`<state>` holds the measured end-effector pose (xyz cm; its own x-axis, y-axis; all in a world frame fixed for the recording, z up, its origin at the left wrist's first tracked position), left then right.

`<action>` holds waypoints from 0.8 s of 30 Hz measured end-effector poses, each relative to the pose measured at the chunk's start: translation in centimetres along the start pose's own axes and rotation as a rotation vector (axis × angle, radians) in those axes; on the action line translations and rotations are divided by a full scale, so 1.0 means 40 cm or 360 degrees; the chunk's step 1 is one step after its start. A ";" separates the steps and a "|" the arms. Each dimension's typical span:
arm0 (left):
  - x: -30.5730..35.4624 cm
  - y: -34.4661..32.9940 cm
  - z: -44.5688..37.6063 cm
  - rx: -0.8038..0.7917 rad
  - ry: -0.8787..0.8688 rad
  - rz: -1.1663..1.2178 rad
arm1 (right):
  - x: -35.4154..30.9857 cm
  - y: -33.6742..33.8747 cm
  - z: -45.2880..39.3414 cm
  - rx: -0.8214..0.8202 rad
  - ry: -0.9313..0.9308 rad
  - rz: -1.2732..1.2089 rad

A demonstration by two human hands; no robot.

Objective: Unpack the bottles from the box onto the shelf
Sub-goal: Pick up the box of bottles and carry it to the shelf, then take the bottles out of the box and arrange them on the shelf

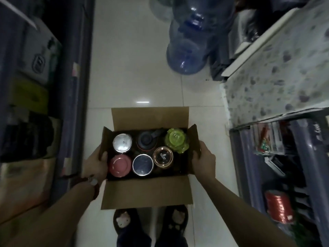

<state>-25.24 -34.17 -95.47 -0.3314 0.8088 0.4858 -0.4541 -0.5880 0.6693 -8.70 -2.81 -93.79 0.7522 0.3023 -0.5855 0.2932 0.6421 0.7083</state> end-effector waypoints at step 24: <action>-0.243 -0.185 -0.099 -0.0149 0.0105 0.0214 | 0.196 -0.216 -0.040 -0.0063 -0.0046 0.0131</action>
<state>-21.93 -37.69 -107.38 -0.4465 0.7227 0.5277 -0.4760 -0.6911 0.5438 -6.29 -4.87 -105.11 0.7898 0.3350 -0.5138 0.2064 0.6437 0.7369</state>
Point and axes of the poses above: each hand's wrist, its own z-axis away from the middle knuckle, its own y-axis out of the back of the hand, x = y × z, the point moved 8 cm from there along -z, towards the middle knuckle
